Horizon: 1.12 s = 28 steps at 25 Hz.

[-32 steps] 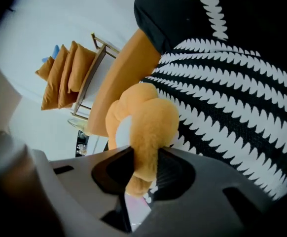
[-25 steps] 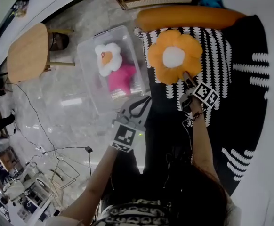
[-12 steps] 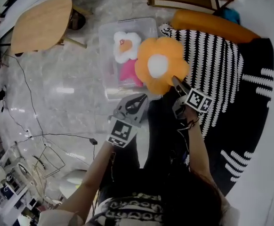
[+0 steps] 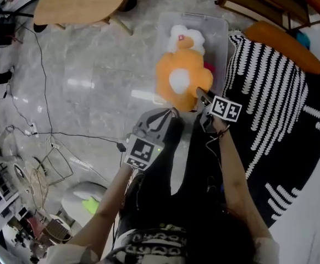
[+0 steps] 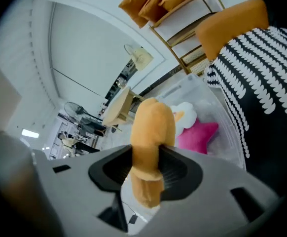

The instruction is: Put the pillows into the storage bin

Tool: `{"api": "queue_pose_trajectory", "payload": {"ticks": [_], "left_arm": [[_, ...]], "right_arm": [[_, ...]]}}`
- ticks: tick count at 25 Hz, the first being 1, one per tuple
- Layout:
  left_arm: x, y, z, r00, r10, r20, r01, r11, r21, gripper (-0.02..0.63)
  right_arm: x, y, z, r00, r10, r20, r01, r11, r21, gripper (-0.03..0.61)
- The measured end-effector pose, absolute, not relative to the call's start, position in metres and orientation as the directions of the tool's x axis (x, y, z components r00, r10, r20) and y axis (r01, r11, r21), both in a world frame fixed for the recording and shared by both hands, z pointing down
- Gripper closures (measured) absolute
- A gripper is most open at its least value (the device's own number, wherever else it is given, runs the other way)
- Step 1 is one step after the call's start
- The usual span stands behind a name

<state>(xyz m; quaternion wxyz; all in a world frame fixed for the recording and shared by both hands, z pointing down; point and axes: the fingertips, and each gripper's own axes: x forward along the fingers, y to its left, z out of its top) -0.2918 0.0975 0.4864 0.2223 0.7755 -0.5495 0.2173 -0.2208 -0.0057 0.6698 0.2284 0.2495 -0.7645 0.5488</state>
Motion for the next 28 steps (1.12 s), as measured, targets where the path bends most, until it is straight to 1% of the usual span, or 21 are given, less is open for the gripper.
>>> {"api": "queue_pose_trajectory", "payload": {"ticks": [1,2,3,4,5,12,17,23,28], "left_arm": [[-0.301,0.104,0.489,0.293,-0.757,0.584,-0.952,-0.285,0.108,0.606],[-0.309,0.111,0.491,0.286,-0.758,0.586,-0.955,-0.275,0.111,0.606],[-0.315,0.117,0.493,0.281,-0.760,0.586,-0.957,-0.267,0.113,0.606],[-0.321,0.122,0.494,0.278,-0.762,0.586,-0.959,-0.260,0.116,0.606],[-0.325,0.127,0.495,0.276,-0.764,0.583,-0.959,-0.256,0.119,0.606],[-0.336,0.144,0.489,0.314,-0.769,0.557,-0.948,-0.288,0.137,0.606],[-0.323,0.137,0.459,0.384,-0.765,0.516,-0.918,-0.378,0.123,0.606],[-0.313,0.133,0.429,0.466,-0.732,0.497,-0.867,-0.490,0.090,0.606],[-0.286,0.126,0.428,0.537,-0.673,0.509,-0.808,-0.584,0.080,0.606]], "right_arm": [[-0.225,-0.002,0.685,-0.750,-0.118,0.651,-0.654,0.280,-0.703,0.409],[-0.229,0.002,0.697,-0.733,-0.105,0.672,-0.670,0.282,-0.687,0.396],[-0.232,0.005,0.704,-0.723,-0.095,0.684,-0.678,0.282,-0.679,0.342],[-0.235,0.006,0.708,-0.720,-0.091,0.688,-0.681,0.283,-0.675,0.310],[-0.238,0.007,0.708,-0.720,-0.094,0.688,-0.681,0.288,-0.673,0.304],[-0.263,0.023,0.651,-0.762,-0.142,0.632,-0.630,0.390,-0.672,0.304],[-0.258,0.031,0.578,-0.795,-0.244,0.556,-0.604,0.408,-0.685,0.314],[-0.234,0.055,0.502,-0.789,-0.351,0.505,-0.613,0.391,-0.686,0.328],[-0.181,0.077,0.473,-0.728,-0.459,0.509,-0.669,0.316,-0.672,0.338]]}}
